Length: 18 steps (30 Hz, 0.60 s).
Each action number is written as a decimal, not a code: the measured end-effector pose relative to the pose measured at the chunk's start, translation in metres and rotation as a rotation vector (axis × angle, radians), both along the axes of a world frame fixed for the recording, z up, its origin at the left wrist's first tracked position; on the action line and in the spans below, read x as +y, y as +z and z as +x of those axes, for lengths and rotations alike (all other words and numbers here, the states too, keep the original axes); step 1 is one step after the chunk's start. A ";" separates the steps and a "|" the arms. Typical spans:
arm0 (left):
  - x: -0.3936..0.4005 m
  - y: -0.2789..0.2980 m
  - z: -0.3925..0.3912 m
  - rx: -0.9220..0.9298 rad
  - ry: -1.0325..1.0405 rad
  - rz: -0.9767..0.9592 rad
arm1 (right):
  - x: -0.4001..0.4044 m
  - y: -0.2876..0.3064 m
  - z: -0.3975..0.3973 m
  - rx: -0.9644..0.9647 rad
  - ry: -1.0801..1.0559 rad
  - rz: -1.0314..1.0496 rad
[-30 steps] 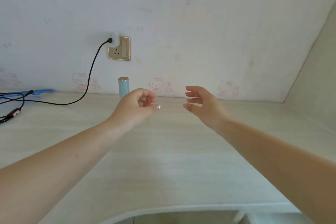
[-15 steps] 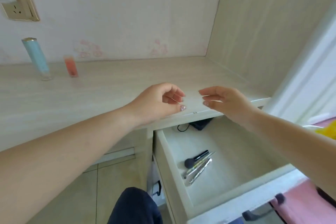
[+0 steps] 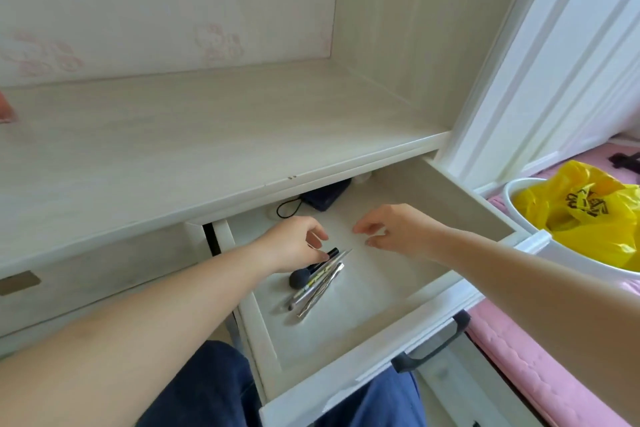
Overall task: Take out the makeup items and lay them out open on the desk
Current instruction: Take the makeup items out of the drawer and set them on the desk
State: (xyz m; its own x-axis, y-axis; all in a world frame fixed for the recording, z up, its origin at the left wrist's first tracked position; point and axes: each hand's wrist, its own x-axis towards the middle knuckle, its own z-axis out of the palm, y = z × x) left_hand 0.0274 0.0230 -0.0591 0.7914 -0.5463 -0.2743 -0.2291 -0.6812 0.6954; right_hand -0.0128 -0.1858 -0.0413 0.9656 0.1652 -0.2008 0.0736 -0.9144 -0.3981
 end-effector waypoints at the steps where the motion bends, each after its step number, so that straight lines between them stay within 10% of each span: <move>1: -0.004 -0.008 0.007 -0.002 0.026 0.030 | -0.002 -0.006 0.006 0.012 0.025 -0.042; 18: -0.035 -0.064 0.050 -0.036 -0.079 0.494 | 0.011 -0.069 0.070 0.072 0.416 -0.364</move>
State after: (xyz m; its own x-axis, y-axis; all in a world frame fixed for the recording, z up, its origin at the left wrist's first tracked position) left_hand 0.0775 -0.0120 -0.1231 0.7665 -0.4165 -0.4888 -0.3113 -0.9067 0.2844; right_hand 0.0571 -0.1752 -0.1099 0.8152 0.4373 -0.3797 0.4424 -0.8933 -0.0790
